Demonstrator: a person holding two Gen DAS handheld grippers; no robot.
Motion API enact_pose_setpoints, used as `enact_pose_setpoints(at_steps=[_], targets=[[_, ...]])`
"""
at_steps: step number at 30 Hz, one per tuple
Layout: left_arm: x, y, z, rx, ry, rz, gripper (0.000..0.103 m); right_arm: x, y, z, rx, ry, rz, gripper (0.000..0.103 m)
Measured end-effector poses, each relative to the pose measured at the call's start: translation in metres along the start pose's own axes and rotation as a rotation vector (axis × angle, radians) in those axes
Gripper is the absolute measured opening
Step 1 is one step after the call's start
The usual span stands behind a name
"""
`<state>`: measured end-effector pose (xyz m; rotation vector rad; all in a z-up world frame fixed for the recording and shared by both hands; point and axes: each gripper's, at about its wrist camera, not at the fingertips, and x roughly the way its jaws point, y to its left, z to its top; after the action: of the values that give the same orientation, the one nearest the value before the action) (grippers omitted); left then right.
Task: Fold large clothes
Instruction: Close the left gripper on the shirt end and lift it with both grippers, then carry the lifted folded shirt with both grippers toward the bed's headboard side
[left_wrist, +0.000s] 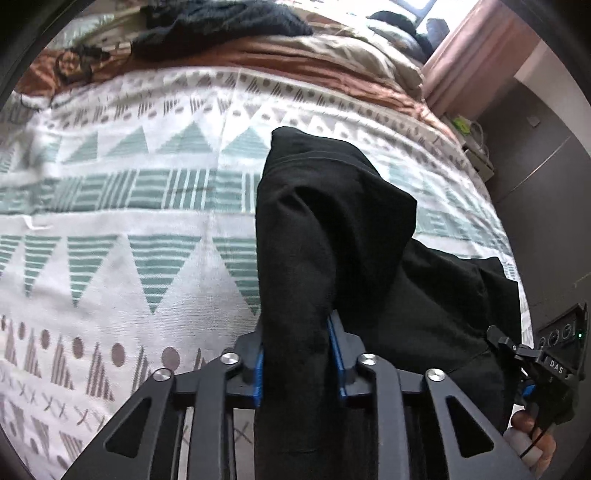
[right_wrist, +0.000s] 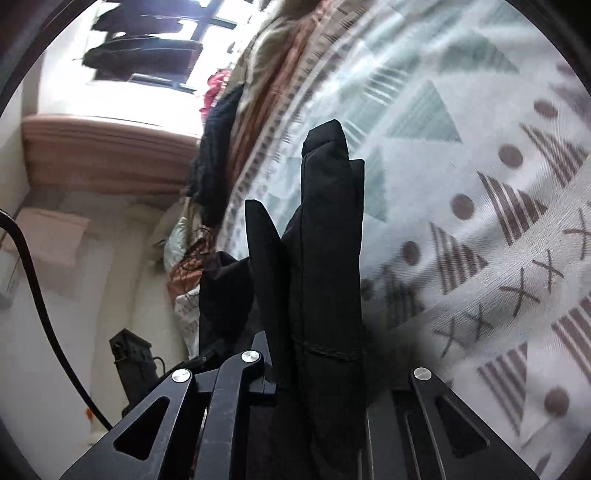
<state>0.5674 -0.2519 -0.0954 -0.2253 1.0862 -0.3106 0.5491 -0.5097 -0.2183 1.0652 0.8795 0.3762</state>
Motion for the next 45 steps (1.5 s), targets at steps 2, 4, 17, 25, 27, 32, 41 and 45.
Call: enact_pose_setpoints(at_steps=[2, 4, 17, 25, 27, 32, 41, 45], targets=[[-0.015, -0.003, -0.001, 0.002, -0.029, -0.011, 0.023, -0.008, 0.011, -0.005, -0.023, -0.022, -0.001, 0.013], [-0.034, -0.007, -0.003, 0.012, -0.063, -0.019, 0.022, -0.02, 0.026, -0.012, -0.05, -0.051, 0.003, 0.013], [-0.142, -0.025, -0.026, 0.062, -0.234, -0.077, 0.016, -0.085, 0.109, -0.087, -0.238, -0.21, 0.051, 0.012], [-0.213, -0.004, -0.039, 0.068, -0.308, -0.089, 0.016, -0.101, 0.153, -0.122, -0.309, -0.23, 0.123, 0.012], [-0.235, 0.007, -0.042, 0.067, -0.337, -0.077, 0.016, -0.102, 0.17, -0.132, -0.333, -0.226, 0.149, 0.012], [-0.274, 0.032, -0.047, 0.06, -0.384, -0.046, 0.016, -0.09, 0.204, -0.154, -0.376, -0.202, 0.196, 0.012], [-0.333, 0.096, -0.053, 0.019, -0.441, 0.004, 0.016, -0.051, 0.258, -0.191, -0.452, -0.139, 0.231, 0.012], [-0.354, 0.13, -0.057, -0.009, -0.478, 0.023, 0.015, -0.032, 0.286, -0.211, -0.503, -0.145, 0.228, 0.012]])
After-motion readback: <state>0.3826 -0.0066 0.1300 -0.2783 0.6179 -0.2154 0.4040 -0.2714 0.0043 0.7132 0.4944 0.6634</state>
